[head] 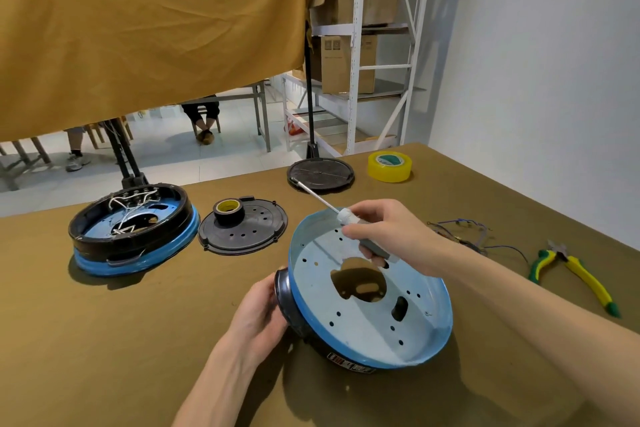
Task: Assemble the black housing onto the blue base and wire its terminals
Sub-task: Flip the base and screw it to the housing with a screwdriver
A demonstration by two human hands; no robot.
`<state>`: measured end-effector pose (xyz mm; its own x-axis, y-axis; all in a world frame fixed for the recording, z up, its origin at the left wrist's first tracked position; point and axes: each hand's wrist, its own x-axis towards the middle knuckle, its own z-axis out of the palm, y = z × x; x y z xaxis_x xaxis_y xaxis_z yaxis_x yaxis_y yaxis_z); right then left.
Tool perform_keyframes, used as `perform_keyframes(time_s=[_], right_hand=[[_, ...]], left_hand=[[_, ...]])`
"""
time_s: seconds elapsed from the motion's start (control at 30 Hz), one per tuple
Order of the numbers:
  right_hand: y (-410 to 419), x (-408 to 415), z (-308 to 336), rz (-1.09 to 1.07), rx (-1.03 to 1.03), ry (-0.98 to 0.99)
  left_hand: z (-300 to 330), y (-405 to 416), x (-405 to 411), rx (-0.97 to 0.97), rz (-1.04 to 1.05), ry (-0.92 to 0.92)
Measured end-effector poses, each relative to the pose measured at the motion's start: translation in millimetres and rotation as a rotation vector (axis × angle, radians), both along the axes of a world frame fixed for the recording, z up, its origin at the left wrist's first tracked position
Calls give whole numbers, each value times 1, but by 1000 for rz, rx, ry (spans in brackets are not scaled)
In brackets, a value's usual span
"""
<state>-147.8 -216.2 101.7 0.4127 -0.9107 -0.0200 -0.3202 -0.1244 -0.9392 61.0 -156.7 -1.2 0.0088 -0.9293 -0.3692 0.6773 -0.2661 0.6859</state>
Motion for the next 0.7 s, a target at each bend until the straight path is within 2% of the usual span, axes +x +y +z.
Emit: perform_keyframes(time_s=[0.1,0.2,0.47,0.57,0.7], right_hand=[[-1,-11,3,-6,-129,82],[-2,-19,4,-31,-266,171],[-5,-19,14,-189,-447,-106],[-8,-9,16,-211,-543,-126],[-15,6,17,-211,-605,-129]], left_hand=[[1,-5,15,38,-18,4],[1,-5,20,25,-128,-139],[-5,-4,24,99,-95,-192],[-9,-2,17,63,-100,-263],[-12,-1,13,72,-62,-251]])
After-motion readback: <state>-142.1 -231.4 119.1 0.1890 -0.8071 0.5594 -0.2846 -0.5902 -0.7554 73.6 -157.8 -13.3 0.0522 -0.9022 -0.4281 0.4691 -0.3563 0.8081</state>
